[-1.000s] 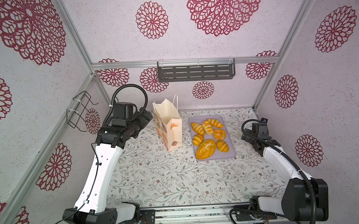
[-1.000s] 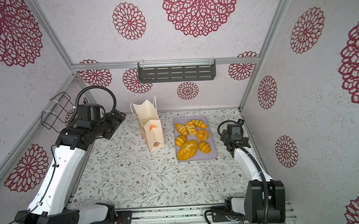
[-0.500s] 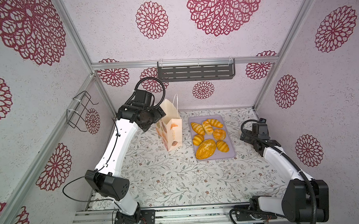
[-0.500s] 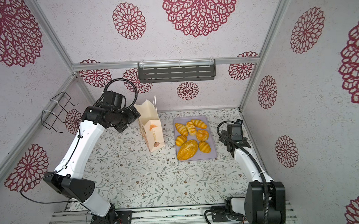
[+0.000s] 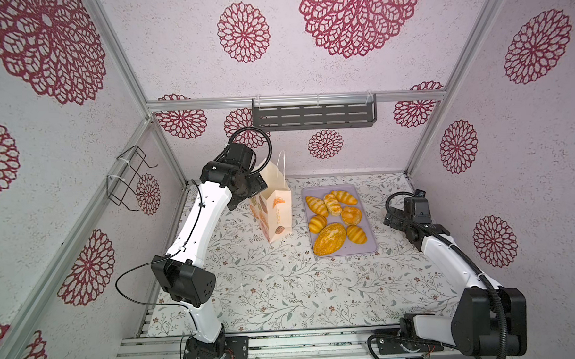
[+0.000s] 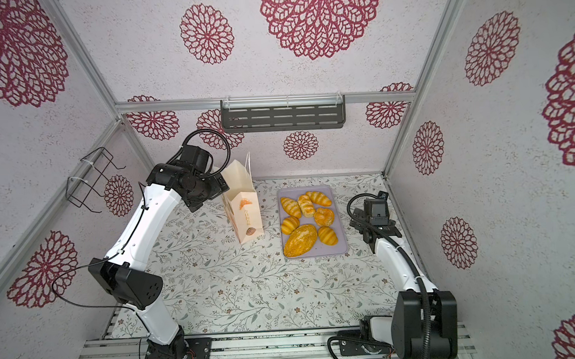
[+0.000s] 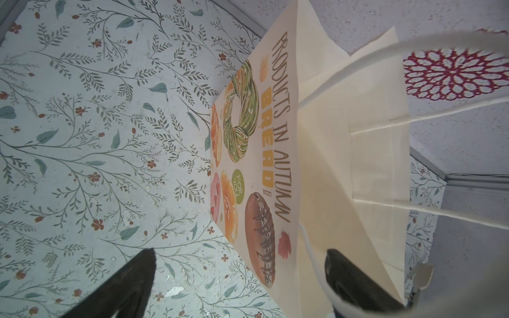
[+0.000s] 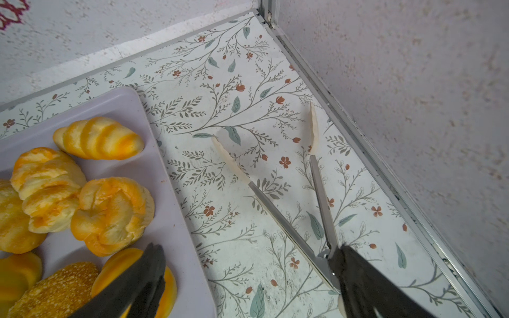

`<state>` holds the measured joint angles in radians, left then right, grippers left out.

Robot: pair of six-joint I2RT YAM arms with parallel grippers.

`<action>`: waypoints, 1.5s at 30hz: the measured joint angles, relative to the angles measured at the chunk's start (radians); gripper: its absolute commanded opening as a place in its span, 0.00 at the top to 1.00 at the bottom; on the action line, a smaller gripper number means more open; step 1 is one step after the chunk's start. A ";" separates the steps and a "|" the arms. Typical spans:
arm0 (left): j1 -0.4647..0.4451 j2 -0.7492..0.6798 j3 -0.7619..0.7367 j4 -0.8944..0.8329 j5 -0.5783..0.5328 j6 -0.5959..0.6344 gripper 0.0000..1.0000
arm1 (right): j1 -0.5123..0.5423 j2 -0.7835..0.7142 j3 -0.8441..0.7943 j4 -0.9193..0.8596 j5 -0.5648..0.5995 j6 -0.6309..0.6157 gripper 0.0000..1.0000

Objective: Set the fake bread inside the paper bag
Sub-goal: 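Close the left gripper on the paper bag's top edge and handle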

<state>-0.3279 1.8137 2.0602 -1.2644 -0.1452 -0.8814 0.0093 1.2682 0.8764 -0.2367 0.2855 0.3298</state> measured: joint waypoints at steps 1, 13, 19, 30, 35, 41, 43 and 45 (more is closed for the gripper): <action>-0.001 0.002 0.000 0.002 -0.002 0.000 0.01 | 0.000 0.000 0.000 0.000 0.000 0.000 0.01; -0.006 0.053 0.024 0.019 -0.011 0.006 0.18 | 0.000 0.000 0.000 0.000 -0.002 0.000 0.01; -0.006 0.076 0.033 0.032 -0.013 0.016 0.46 | 0.000 0.000 0.000 0.000 -0.002 0.000 0.01; -0.008 0.095 0.052 0.041 -0.025 0.041 0.86 | 0.000 0.000 -0.005 0.000 -0.002 0.000 0.01; -0.008 0.095 0.053 0.040 -0.029 0.052 0.90 | 0.000 0.000 -0.005 -0.001 -0.002 0.001 0.01; -0.008 0.095 0.053 0.040 -0.029 0.071 1.00 | 0.000 0.000 -0.005 -0.005 -0.002 0.003 0.01; -0.008 0.095 0.052 0.041 -0.029 0.079 1.00 | 0.000 0.000 -0.005 -0.010 -0.002 0.004 0.01; -0.008 0.095 0.051 0.043 -0.028 0.089 1.00 | 0.000 0.000 -0.005 -0.016 -0.002 0.004 0.02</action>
<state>-0.3359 1.9083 2.1113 -1.2213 -0.1730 -0.7925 0.0093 1.2686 0.8719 -0.2531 0.2832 0.3336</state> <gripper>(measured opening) 0.047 0.987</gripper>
